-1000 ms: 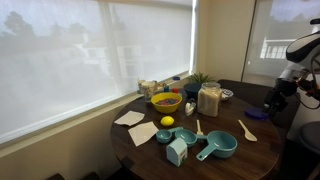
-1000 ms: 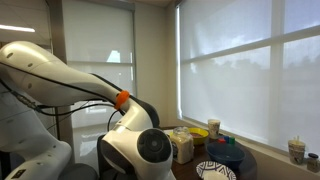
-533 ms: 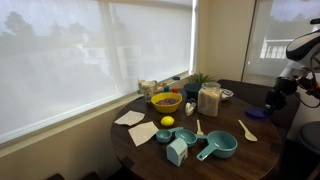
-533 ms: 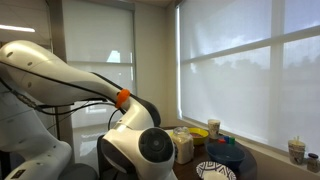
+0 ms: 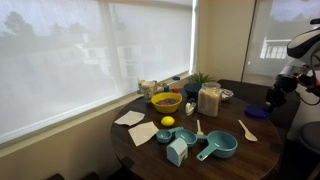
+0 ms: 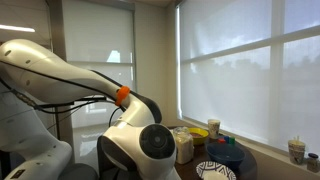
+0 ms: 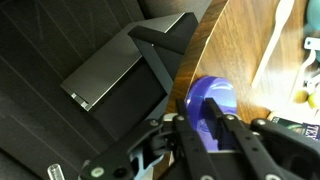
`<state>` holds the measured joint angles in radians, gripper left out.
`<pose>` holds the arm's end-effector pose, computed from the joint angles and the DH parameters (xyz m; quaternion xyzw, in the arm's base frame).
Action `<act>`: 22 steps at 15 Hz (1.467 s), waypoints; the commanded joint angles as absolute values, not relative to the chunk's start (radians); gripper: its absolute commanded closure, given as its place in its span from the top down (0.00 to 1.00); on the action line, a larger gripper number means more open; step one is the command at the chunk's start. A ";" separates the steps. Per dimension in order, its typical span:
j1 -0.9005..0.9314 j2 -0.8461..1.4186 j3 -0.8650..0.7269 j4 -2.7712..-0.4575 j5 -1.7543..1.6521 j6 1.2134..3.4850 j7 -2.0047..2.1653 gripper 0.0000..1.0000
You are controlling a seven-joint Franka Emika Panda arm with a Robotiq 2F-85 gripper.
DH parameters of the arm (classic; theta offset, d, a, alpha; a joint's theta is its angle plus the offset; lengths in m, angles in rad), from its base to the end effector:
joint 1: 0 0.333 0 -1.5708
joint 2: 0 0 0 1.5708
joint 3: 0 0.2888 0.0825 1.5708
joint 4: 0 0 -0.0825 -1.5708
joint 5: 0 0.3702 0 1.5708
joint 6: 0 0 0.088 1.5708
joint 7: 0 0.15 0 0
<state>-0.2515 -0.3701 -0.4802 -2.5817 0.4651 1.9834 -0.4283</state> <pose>0.3190 -0.2052 0.3131 -0.9207 0.2370 -0.0312 0.3085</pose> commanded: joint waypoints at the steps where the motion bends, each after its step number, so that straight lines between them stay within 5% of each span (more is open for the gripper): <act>1: -0.267 -0.368 -0.463 -2.566 0.457 1.970 -0.433 0.06; 22: -0.187 -0.476 -0.246 -2.512 0.079 2.034 -0.431 0.06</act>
